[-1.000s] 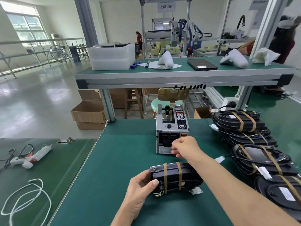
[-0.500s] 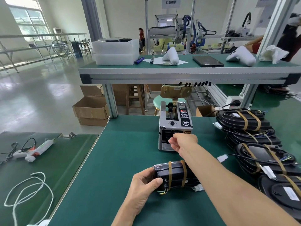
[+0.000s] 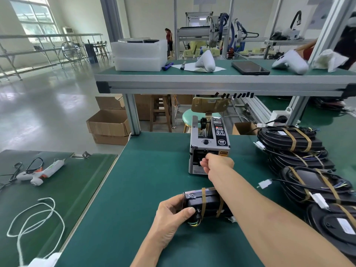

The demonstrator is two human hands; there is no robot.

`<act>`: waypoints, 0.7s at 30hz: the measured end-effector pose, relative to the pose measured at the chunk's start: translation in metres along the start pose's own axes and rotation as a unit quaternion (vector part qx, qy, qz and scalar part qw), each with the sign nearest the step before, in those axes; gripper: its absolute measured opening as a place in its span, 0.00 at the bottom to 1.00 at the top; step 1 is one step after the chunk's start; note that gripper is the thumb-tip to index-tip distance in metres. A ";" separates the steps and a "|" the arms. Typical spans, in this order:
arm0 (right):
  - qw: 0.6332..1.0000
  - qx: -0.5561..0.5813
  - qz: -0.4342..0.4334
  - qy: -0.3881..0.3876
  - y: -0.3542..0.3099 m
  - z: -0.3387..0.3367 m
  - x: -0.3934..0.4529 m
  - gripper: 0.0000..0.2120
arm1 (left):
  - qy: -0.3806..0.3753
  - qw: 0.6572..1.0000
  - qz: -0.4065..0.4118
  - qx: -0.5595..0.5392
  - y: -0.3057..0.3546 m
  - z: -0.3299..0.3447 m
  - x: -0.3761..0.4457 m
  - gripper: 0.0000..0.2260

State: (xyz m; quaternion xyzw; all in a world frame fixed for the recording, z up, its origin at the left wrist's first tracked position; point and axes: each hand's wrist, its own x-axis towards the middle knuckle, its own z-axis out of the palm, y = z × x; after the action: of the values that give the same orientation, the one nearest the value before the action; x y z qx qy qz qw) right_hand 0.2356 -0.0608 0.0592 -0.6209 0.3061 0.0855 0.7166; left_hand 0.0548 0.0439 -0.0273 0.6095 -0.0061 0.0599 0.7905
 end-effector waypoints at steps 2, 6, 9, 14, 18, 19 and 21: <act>1.000 -0.006 -0.004 0.000 0.001 0.001 0.000 0.04 | 0.002 1.000 0.001 0.002 0.001 0.000 -0.001 0.27; 0.999 -0.032 -0.008 -0.008 0.000 -0.005 -0.002 0.05 | 0.004 1.000 0.002 0.000 0.002 0.002 -0.002 0.26; 0.994 -0.088 -0.008 -0.062 -0.005 -0.018 -0.015 0.03 | 0.006 1.000 0.008 -0.001 0.001 0.002 -0.003 0.23; 0.918 -0.238 -0.261 -0.179 -0.003 -0.063 -0.056 0.06 | -0.002 1.000 0.010 -0.007 -0.001 0.000 -0.003 0.25; 0.867 -0.267 -0.376 -0.188 0.030 -0.105 -0.095 0.02 | -0.007 1.000 0.012 -0.013 -0.003 -0.001 0.000 0.28; 0.867 -0.277 -0.375 -0.176 0.039 -0.111 -0.101 0.03 | -0.009 1.000 0.013 -0.011 -0.003 -0.001 0.000 0.27; 0.864 -0.313 -0.361 -0.158 0.054 -0.114 -0.107 0.05 | -0.007 1.000 0.013 -0.009 -0.004 -0.001 -0.001 0.27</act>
State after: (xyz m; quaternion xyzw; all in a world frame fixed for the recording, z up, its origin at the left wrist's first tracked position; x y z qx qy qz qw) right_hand 0.0848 -0.1293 0.0678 -0.8580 -0.1001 0.0090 0.5037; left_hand 0.0537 0.0434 -0.0312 0.6023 -0.0203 0.0663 0.7952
